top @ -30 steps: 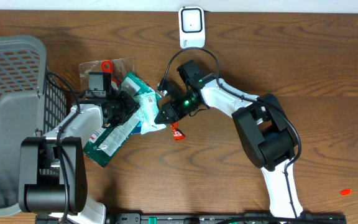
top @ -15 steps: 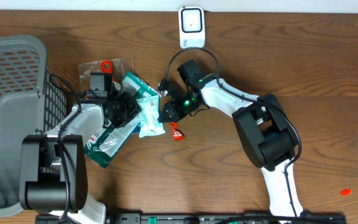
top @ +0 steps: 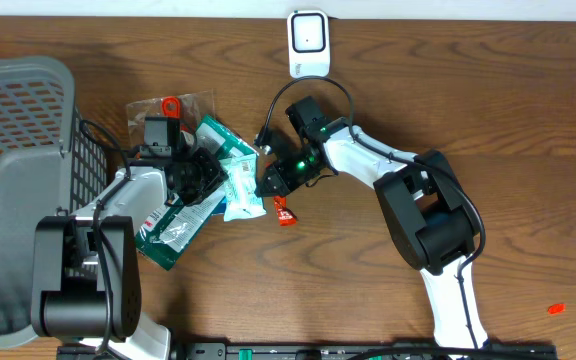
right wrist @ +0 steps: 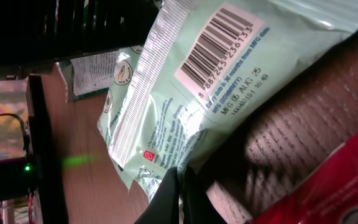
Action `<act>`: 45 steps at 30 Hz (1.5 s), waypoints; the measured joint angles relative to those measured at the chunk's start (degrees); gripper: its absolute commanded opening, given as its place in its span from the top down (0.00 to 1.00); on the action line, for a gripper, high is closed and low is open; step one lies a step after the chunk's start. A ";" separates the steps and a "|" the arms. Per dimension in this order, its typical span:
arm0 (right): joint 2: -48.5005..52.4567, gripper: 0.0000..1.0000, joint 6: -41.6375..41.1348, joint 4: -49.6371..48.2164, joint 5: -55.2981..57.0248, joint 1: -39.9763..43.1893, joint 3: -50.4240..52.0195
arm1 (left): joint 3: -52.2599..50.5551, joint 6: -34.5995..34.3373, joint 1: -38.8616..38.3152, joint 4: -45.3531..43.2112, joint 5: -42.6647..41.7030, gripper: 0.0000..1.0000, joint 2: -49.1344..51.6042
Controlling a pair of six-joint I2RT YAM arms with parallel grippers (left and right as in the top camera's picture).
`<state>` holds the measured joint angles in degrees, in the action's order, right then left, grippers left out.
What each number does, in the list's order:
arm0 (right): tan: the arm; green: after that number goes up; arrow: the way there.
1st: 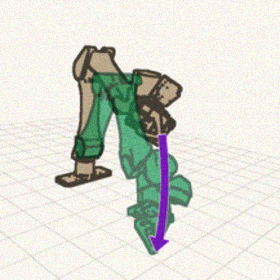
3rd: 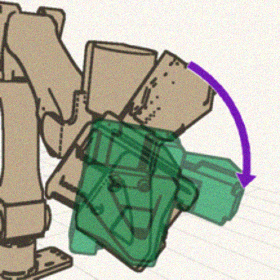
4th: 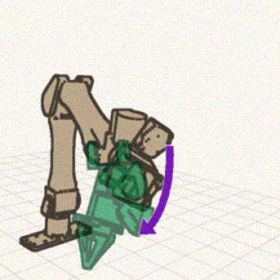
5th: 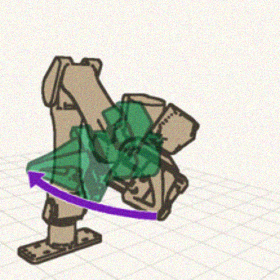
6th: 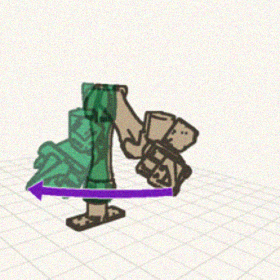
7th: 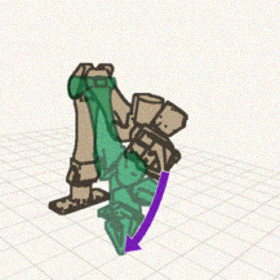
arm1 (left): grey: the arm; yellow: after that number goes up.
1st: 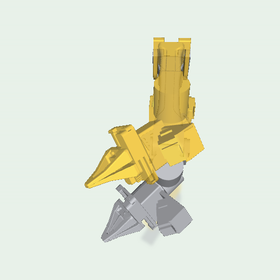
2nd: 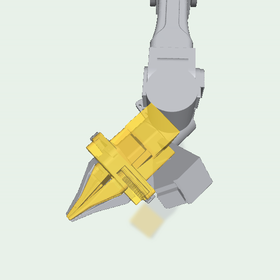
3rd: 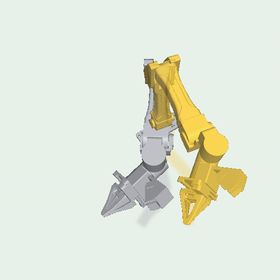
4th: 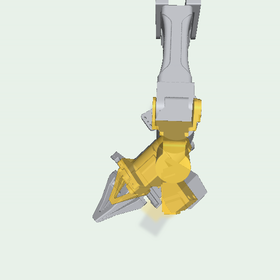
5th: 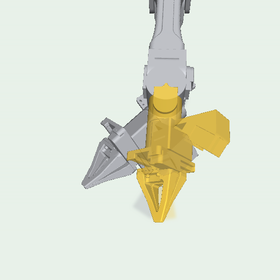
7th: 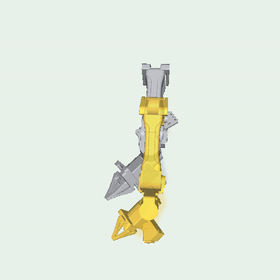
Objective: Scan the item barcode
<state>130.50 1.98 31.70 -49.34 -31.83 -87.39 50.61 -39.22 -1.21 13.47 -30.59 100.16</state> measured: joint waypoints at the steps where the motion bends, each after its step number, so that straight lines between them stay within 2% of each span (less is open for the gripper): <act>1: 0.00 0.99 0.04 0.11 -0.02 -0.02 0.00 | 0.00 0.02 -0.02 0.02 -0.09 0.93 0.00; 17: -6.01 0.99 0.59 3.96 2.08 -0.02 0.15 | -0.35 0.26 -5.22 0.15 0.90 0.93 -11.06; 27: -11.89 0.99 1.95 10.27 5.88 0.22 0.15 | -0.37 0.26 -5.62 0.83 0.92 0.93 -11.21; 36: -12.52 0.99 4.52 12.98 7.50 1.68 0.15 | -0.35 0.48 -5.75 0.96 1.05 0.93 -11.21; 38: -12.52 0.99 4.48 13.81 8.81 1.73 0.15 | -0.37 0.76 -5.75 1.73 1.90 0.89 -11.21; 39: -12.52 0.93 4.46 14.34 9.66 1.75 0.13 | -0.37 1.36 -5.75 2.45 2.62 0.83 -11.21; 40: -12.52 0.75 4.22 14.95 10.40 1.77 0.15 | -0.39 1.90 -5.75 3.19 3.19 0.71 -11.21; 41: -12.52 0.62 3.98 15.67 11.06 1.88 0.15 | -0.39 2.43 -5.77 4.09 3.82 0.66 -11.21; 42: -12.52 0.44 4.07 16.26 11.72 2.03 0.15 | -0.39 2.82 -5.75 4.98 4.26 0.60 -11.21; 45: -12.52 0.30 3.02 16.52 13.14 2.75 0.15 | -0.44 4.15 -5.75 7.69 5.51 0.53 -11.21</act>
<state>117.97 4.99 48.23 -36.21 -29.08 -87.24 50.17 -35.07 -6.96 21.17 -25.08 88.95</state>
